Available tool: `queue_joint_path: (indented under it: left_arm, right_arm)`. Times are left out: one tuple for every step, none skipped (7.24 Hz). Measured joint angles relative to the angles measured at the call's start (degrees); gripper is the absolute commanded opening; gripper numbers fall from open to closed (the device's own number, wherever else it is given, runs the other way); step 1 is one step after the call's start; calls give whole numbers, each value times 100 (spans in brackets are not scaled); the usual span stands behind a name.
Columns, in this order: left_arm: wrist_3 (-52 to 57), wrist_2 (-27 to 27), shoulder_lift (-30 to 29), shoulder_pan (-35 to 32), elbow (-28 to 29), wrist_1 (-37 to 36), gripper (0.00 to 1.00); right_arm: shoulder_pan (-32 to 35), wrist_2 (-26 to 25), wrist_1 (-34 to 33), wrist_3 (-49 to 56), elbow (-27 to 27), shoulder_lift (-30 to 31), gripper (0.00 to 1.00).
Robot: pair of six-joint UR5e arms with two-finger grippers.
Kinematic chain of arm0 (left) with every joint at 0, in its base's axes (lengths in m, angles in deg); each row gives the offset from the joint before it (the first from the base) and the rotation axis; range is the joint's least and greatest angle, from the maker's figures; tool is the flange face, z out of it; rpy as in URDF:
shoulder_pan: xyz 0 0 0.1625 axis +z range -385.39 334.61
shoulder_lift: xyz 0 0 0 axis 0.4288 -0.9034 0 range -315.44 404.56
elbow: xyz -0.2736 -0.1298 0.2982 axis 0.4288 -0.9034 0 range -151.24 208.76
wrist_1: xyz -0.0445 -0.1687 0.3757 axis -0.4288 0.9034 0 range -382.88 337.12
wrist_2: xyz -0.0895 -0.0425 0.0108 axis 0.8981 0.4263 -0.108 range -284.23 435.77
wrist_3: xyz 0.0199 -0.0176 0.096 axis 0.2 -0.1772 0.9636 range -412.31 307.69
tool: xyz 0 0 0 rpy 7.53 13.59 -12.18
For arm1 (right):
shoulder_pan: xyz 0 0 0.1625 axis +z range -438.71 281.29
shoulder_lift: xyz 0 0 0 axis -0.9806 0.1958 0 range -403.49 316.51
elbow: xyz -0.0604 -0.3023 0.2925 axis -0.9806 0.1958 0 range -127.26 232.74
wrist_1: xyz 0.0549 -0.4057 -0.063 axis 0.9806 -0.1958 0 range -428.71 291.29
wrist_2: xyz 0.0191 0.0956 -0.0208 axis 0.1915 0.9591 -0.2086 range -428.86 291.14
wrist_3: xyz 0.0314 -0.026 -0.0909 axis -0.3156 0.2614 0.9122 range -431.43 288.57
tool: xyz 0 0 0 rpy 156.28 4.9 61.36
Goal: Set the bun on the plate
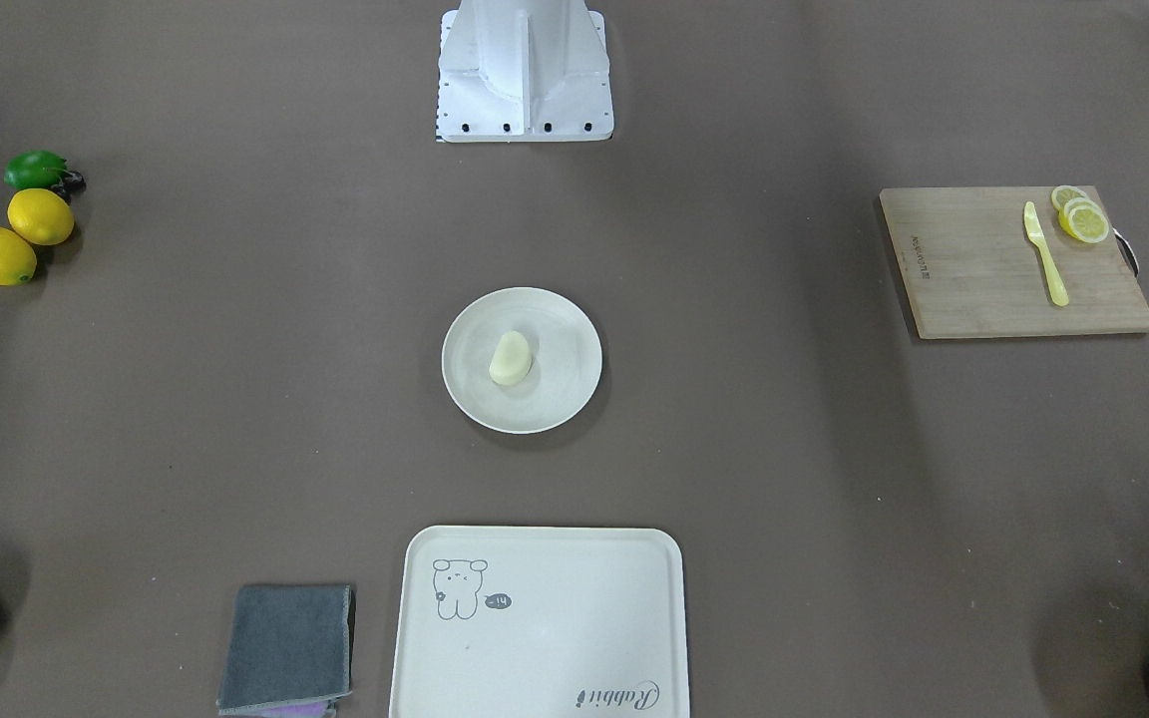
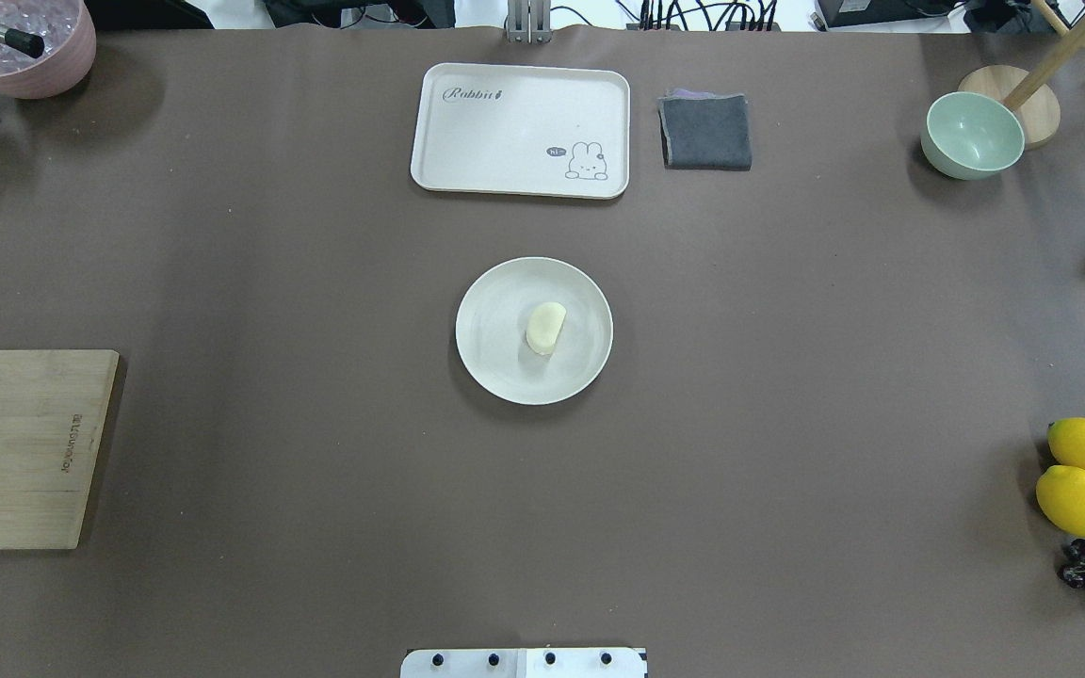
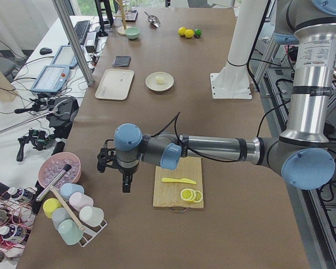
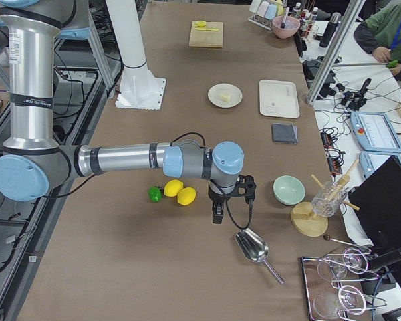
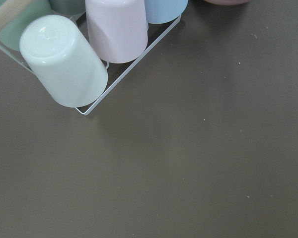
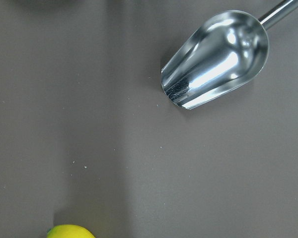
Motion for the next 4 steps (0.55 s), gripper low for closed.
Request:
queue_joint_path:
  left_arm:
    - [-2,3,17,-1,-83,-53,98]
    - [-6,-1,20,3,-103,-75,98]
    - [-8,-6,20,8,-104,-82,98]
    - [-8,-10,20,11,-105,-85,98]
  right_arm:
    - [-7,-2,2,0,-3,0,100]
    - [-12,-1,4,0,-6,-15,100]
    - [-15,3,2,0,-7,-36,100]
    - [-17,3,1,0,-5,-47,100]
